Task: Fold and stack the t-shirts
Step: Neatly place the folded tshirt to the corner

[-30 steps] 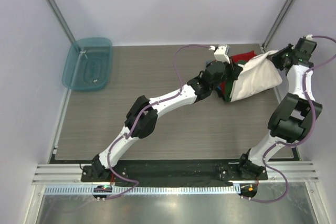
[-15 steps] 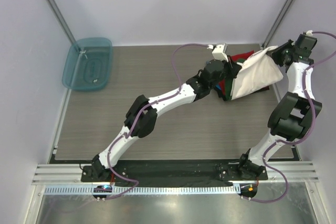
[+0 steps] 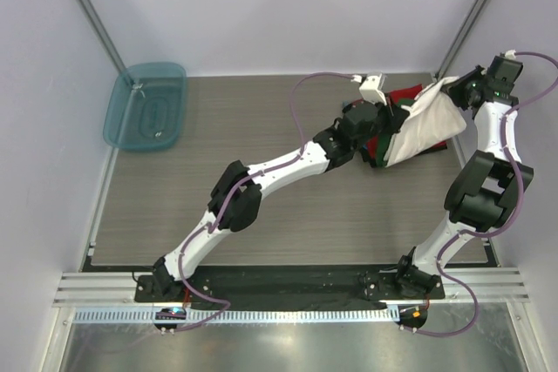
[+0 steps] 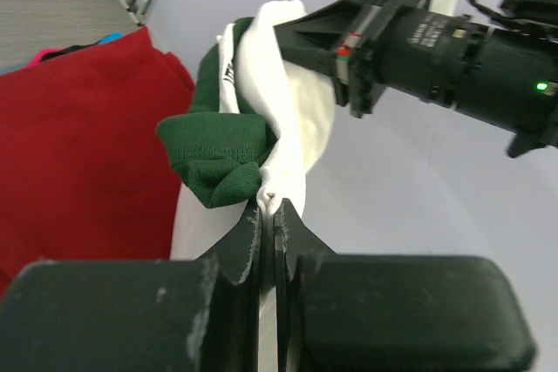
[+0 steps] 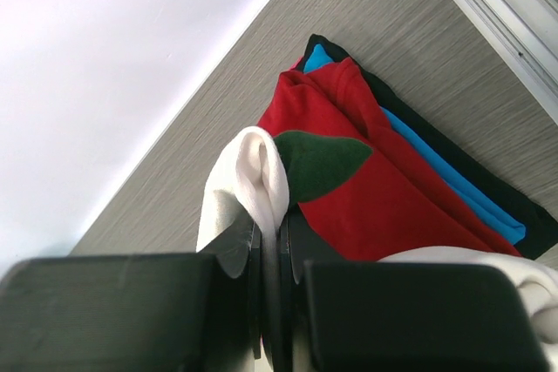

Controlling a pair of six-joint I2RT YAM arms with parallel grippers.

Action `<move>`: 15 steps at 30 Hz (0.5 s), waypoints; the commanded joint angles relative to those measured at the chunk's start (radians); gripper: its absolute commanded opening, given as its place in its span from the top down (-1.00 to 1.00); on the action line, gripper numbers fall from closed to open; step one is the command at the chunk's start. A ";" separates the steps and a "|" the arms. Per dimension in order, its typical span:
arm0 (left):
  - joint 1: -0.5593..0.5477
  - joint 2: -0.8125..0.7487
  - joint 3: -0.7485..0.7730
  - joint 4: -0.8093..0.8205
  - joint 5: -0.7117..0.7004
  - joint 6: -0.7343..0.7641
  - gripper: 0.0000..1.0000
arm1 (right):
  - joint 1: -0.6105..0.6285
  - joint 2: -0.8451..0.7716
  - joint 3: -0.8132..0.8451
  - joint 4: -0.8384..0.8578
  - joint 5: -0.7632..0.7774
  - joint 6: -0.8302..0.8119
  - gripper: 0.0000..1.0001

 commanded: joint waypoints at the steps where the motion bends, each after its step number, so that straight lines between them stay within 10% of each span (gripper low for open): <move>1: -0.017 -0.104 0.065 0.045 0.005 0.017 1.00 | -0.004 -0.060 0.055 0.051 0.052 -0.001 0.98; 15: 0.027 -0.101 0.081 0.027 -0.010 -0.014 1.00 | -0.004 -0.054 0.075 0.040 0.054 -0.004 0.98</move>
